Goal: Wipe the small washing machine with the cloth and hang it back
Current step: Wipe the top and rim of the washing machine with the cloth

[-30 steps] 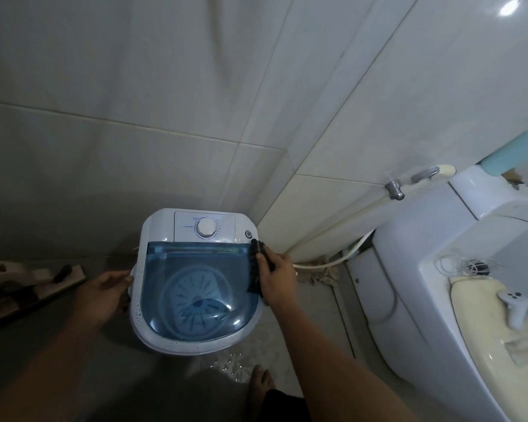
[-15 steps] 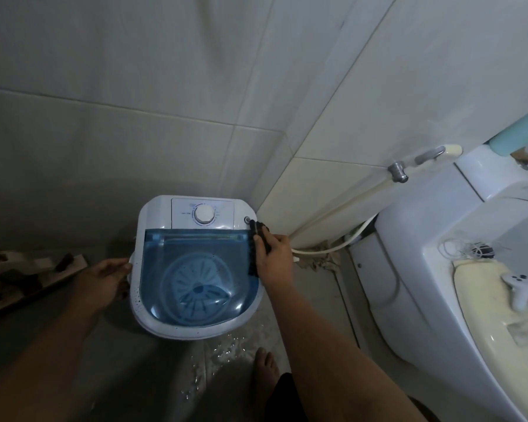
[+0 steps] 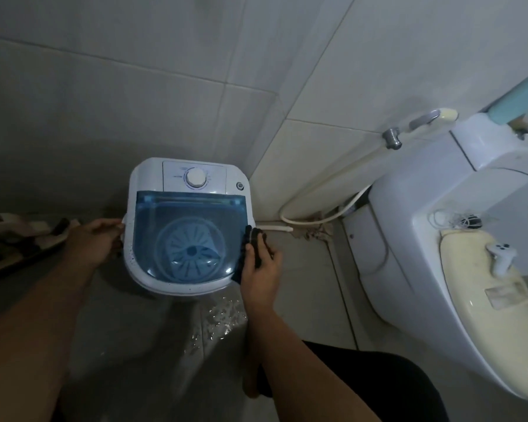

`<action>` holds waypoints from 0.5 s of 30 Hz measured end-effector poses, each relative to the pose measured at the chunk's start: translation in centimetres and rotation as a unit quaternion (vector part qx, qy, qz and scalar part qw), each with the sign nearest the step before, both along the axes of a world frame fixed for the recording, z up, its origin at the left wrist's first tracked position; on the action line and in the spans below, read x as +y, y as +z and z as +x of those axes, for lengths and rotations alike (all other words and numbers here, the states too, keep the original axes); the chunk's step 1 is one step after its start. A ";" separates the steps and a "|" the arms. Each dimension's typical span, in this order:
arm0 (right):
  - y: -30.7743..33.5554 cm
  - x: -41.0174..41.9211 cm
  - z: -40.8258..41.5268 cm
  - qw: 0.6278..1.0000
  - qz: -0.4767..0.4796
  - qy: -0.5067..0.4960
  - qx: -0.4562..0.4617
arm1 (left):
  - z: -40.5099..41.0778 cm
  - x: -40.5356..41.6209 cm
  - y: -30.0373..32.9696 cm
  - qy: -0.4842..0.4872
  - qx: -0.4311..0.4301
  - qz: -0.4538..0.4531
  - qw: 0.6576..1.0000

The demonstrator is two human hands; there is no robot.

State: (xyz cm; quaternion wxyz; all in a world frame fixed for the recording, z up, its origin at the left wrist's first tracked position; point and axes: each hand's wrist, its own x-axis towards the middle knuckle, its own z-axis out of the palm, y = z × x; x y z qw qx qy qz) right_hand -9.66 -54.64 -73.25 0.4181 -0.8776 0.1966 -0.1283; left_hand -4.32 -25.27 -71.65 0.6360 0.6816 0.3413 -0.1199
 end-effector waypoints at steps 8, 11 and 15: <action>-0.3 -3.1 6.6 0.996 0.017 0.056 0.069 | -0.7 0.1 -0.5 0.022 -0.032 0.027 0.999; -0.2 -2.7 8.0 0.995 0.000 0.059 0.075 | -0.8 -0.5 0.5 0.006 -0.048 0.044 0.998; 0.3 -1.5 5.5 0.998 0.010 0.030 0.062 | -1.0 -2.1 1.6 -0.013 -0.066 0.088 0.994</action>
